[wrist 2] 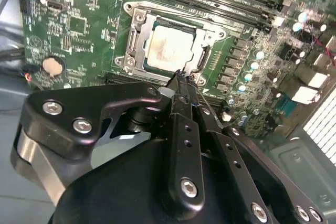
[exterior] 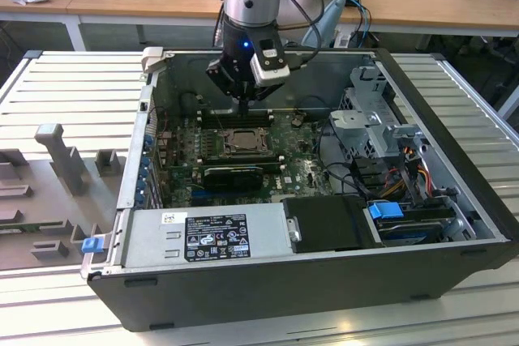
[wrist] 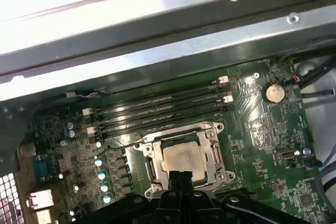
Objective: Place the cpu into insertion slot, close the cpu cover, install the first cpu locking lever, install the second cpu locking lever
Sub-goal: 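Install the first cpu locking lever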
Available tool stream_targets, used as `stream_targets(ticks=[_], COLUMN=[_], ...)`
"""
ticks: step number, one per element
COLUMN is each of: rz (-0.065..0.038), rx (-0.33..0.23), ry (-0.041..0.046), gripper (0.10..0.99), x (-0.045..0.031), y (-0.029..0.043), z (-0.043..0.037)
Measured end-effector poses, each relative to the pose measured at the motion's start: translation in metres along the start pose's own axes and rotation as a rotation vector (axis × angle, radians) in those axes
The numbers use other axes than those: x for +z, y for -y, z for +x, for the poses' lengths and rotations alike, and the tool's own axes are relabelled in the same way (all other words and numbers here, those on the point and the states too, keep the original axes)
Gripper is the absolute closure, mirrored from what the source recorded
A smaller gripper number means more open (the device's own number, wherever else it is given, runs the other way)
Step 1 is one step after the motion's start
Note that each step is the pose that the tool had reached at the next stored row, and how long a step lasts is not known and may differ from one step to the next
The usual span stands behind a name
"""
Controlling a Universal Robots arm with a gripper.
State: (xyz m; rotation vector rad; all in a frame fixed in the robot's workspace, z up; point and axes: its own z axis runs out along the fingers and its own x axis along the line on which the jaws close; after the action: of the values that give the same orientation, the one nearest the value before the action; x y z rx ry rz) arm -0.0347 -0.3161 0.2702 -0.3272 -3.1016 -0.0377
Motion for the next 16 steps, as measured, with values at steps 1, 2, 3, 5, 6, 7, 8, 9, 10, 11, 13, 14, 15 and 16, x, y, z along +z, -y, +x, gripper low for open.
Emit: stream_targets(ticks=[1,2,3,5,6,7,8,9,10,11,13,14,15,16], rz=[0.000,0.001,0.001,0.001,0.001,0.000,-0.001,-0.002,-0.008,-0.015,-0.034,-0.038,-0.039,-0.040], rx=[-0.022,-0.041,-0.059,-0.096,-0.143,-0.168,-0.184,-0.198,-0.222,-0.235,-0.258,-0.267,-0.270,-0.272], ry=[-0.0005,-0.0011,-0.0016,-0.0025,-0.0037,-0.0044,-0.0050,-0.0056,-0.0069,-0.0080,-0.0105,-0.0105,-0.0083,-0.0001], gripper=[0.980,0.980,0.980,0.980,0.980,0.980,0.980,0.980,0.980,0.980,0.980,0.980,0.980,0.980], x=[0.0000,-0.0001,-0.0001,-0.0001,0.0000,0.0000,0.0001,0.0000,0.0000,0.0000,0.0000,0.0000,-0.0001,0.0000], y=[0.0000,0.0001,0.0001,0.0001,0.0000,0.0000,0.0000,0.0001,0.0001,0.0000,0.0000,0.0000,0.0001,0.0002], z=[0.0000,0.0000,0.0000,0.0000,0.0000,0.0000,0.0000,0.0000,-0.0001,-0.0001,-0.0001,0.0000,0.0002,0.0008])
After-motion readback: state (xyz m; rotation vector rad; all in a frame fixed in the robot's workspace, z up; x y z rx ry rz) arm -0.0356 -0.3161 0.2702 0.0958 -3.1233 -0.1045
